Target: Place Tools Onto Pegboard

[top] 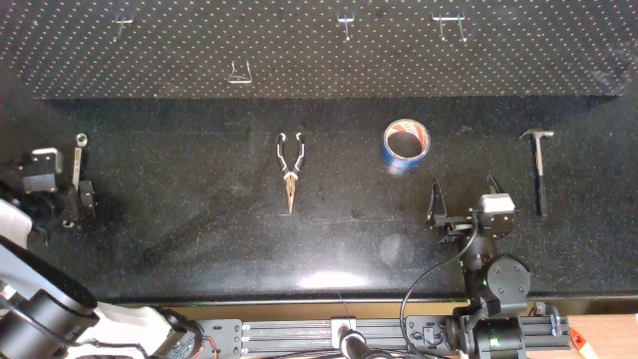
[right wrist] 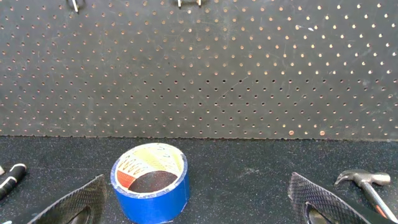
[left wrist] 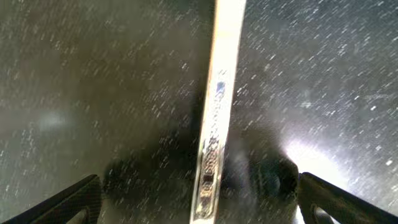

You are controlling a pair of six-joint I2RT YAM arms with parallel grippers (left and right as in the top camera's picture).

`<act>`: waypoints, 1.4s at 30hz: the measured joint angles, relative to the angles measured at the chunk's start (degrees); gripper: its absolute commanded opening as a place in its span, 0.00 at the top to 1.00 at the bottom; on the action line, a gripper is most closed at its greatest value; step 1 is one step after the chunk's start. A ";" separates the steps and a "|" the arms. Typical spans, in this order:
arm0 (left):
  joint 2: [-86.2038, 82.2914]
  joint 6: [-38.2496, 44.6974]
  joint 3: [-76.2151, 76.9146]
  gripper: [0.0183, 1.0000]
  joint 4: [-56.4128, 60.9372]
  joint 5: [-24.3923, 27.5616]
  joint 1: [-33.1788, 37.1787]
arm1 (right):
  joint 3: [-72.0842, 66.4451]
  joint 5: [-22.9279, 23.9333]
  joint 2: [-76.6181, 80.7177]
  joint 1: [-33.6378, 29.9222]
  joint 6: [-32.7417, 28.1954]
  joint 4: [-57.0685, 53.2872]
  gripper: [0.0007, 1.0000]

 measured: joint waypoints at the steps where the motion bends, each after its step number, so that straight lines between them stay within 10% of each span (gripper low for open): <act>1: 0.02 -0.04 0.02 0.01 0.35 0.07 -0.70 | 0.00 0.00 0.00 0.00 0.00 0.00 0.05; 6: 0.24 -0.26 0.02 0.02 1.11 0.13 -1.42 | 0.00 0.00 0.00 0.00 0.00 0.00 0.05; 15: 1.09 -3.04 0.61 0.71 1.27 1.01 -1.62 | 0.00 0.02 0.00 0.00 0.00 0.00 0.05; 42: 1.09 -4.13 1.07 0.93 -0.31 0.72 -1.62 | 0.00 0.00 0.00 0.00 0.00 0.00 0.05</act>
